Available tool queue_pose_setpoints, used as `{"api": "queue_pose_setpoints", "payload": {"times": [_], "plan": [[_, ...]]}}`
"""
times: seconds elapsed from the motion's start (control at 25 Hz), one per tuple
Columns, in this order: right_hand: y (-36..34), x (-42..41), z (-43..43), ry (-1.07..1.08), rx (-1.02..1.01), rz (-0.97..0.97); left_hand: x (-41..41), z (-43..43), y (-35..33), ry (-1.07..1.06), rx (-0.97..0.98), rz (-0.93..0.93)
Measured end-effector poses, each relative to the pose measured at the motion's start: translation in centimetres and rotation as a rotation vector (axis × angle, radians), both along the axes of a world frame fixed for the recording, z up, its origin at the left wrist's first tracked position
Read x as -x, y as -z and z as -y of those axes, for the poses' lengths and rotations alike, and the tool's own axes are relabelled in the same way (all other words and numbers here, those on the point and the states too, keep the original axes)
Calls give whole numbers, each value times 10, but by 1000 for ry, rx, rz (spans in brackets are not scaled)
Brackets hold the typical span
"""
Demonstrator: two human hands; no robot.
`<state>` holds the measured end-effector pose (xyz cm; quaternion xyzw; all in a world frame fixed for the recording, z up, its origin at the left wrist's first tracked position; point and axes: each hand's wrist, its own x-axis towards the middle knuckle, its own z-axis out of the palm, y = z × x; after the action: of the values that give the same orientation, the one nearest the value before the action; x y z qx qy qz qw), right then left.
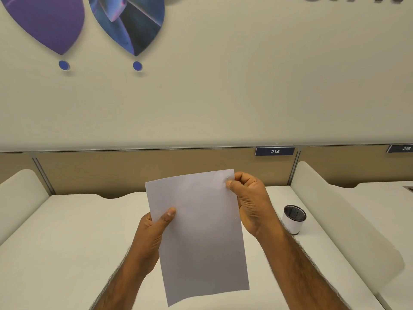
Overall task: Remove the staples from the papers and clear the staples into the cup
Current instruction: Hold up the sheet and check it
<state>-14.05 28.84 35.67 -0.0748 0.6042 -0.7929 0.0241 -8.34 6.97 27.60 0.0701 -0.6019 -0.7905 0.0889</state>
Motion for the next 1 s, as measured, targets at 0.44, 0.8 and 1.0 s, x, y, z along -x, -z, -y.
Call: {"api": "queue_pose_setpoints", "payload": {"times": [0.44, 0.8, 1.0], "plan": [[89, -60, 40, 203, -1120, -771, 8, -34, -8, -282, -167, 56], [115, -67, 49, 479, -1246, -799, 2, -58, -15, -312, -217, -20], [86, -54, 22, 313, -917, -451, -4, -33, 5, -317, 87, -132]]}}
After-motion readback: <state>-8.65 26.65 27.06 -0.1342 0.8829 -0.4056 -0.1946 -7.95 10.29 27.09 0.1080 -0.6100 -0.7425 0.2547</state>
